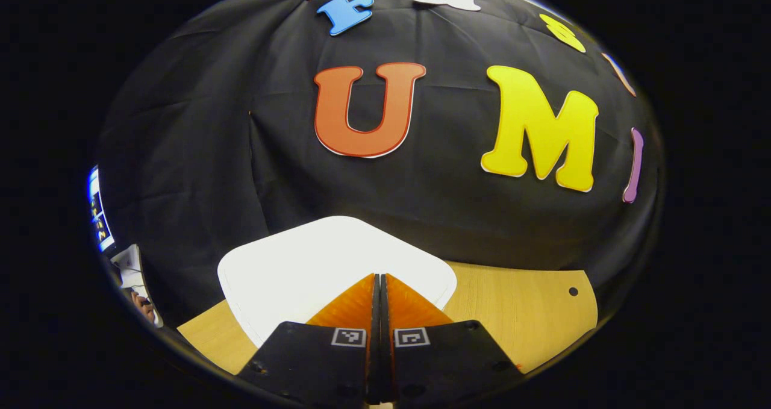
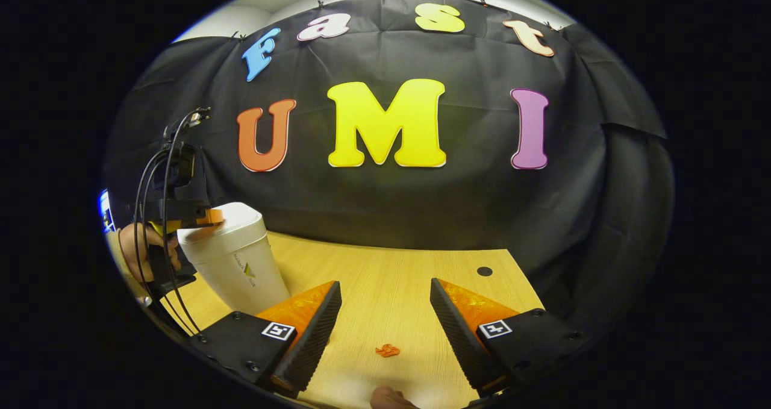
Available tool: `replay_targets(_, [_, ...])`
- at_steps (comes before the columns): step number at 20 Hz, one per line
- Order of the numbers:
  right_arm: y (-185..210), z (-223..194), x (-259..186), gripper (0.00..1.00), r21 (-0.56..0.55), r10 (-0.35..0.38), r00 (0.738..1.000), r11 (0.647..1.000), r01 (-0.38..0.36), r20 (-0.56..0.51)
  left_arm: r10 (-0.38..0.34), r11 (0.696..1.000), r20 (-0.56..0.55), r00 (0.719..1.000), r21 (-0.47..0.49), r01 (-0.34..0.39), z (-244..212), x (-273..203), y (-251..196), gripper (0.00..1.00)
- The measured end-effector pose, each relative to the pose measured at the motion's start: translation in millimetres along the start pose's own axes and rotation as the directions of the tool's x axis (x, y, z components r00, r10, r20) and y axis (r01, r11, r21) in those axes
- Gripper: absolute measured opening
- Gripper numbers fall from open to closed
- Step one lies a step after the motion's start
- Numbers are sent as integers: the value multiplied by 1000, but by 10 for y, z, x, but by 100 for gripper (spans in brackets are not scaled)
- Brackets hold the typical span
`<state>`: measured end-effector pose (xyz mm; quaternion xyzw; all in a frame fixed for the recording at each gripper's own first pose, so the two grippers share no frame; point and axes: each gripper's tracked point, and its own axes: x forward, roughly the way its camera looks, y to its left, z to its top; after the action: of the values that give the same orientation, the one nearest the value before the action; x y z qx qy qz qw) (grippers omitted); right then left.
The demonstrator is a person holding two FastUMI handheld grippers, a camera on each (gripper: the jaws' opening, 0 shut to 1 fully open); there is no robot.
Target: Press the lid of the desktop garbage bin to open it, pick up the crumpled paper on the desktop and throw it into the bin, then pick up the pop can on the desktop and drop it into the bin, and finally close the garbage bin lid.
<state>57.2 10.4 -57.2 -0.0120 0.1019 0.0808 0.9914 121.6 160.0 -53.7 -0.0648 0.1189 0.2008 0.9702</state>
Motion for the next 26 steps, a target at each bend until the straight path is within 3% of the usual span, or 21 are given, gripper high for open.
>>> replay_targets(3, [-46,-17,14,94,-5,35,999,999,-35,2,43,999,-3,999,-10,-43,40,-40,15,3])
replay_targets(6, [-186,21,54,94,18,46,999,999,-46,12,61,998,63,996,0,-61,212,-164,-34,4])
replay_targets(11, [-388,-61,102,94,49,78,997,996,-78,-3,56,997,150,987,42,-63,411,-478,-170,47])
replay_targets(12, [-417,-70,119,94,55,89,996,995,-89,-4,61,996,157,986,52,-70,431,-529,-183,68])
replay_targets(13, [-434,-93,127,94,61,99,995,993,-98,-5,75,994,166,983,67,-87,452,-593,-183,67])
replay_targets(14, [-455,-105,135,95,62,107,994,992,-107,-8,78,993,176,981,76,-92,462,-660,-204,75])
replay_targets(15, [-463,-129,145,95,58,117,993,992,-116,-9,66,993,182,981,83,-82,460,-715,-264,78])
replay_targets(17, [-530,-179,190,95,52,104,994,993,-103,-18,51,993,183,982,93,-69,415,-788,-378,97])
replay_targets(26, [-336,-644,316,96,-22,12,992,1000,-15,-128,-138,984,135,981,129,120,-154,-1177,-667,100])
